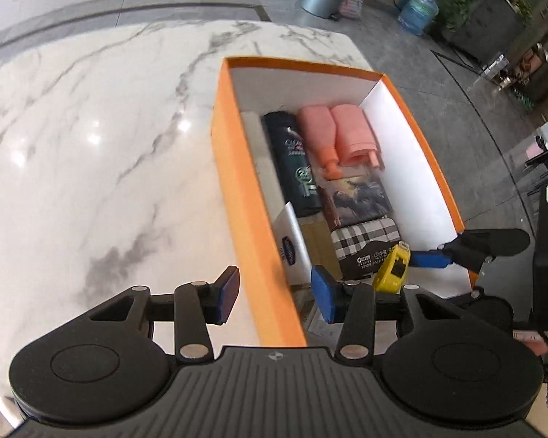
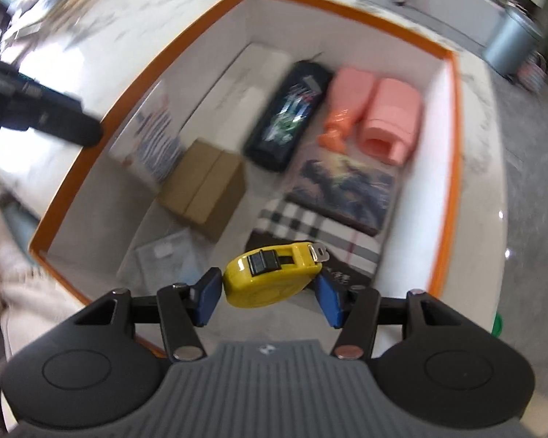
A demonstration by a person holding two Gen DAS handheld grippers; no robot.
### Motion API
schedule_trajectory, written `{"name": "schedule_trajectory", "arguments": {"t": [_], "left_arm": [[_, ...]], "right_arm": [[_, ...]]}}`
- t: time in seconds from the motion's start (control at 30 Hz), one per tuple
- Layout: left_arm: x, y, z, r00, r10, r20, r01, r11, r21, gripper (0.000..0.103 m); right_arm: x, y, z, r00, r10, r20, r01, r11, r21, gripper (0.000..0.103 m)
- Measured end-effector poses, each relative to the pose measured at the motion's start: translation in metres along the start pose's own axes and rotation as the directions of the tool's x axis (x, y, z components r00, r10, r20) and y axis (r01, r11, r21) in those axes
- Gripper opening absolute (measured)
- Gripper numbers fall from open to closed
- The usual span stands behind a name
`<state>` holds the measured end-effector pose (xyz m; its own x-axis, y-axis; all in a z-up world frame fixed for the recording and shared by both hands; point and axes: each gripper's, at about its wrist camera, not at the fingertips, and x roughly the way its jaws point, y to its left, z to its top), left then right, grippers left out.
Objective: Organize rigid objects
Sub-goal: 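Lower the clear cube into the orange box and open the left gripper, then lower the yellow tape measure into the orange box and open the right gripper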
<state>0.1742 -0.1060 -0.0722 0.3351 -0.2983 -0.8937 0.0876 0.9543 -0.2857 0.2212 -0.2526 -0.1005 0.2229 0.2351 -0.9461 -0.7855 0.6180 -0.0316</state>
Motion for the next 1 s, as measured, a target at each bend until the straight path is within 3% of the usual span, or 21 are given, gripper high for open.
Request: {"name": "schedule_trajectory", "arguments": {"t": [0.13,0.33,0.53,0.73,1.0], "left_arm": [[0.005,0.009,0.001,0.999,-0.047,-0.008,0.047,0.998,-0.029,0.051],[0.005,0.024,-0.006,0.99,-0.133,-0.037,0.13,0.988,-0.078,0.051],[0.01,0.032,-0.007,0.986,-0.163,-0.041,0.158,0.982,-0.103,0.051],[0.016,0.037,-0.008,0.982,-0.183,-0.05,0.175,0.976,-0.129,0.051],[0.018,0.04,-0.01,0.978,-0.199,-0.055,0.19,0.972,-0.14,0.051]], "right_arm": [[0.017,0.001,0.012,0.996,-0.024,-0.09,0.021,0.999,-0.038,0.057],[0.036,0.0,0.018,0.986,0.066,-0.152,-0.06,0.997,0.045,0.057],[0.042,0.002,0.023,0.986,0.108,-0.13,-0.092,0.988,0.125,0.057],[0.052,-0.001,0.019,0.965,0.198,-0.175,-0.161,0.966,0.201,0.057],[0.065,0.007,0.012,0.938,0.242,-0.25,-0.188,0.957,0.219,0.055]]}}
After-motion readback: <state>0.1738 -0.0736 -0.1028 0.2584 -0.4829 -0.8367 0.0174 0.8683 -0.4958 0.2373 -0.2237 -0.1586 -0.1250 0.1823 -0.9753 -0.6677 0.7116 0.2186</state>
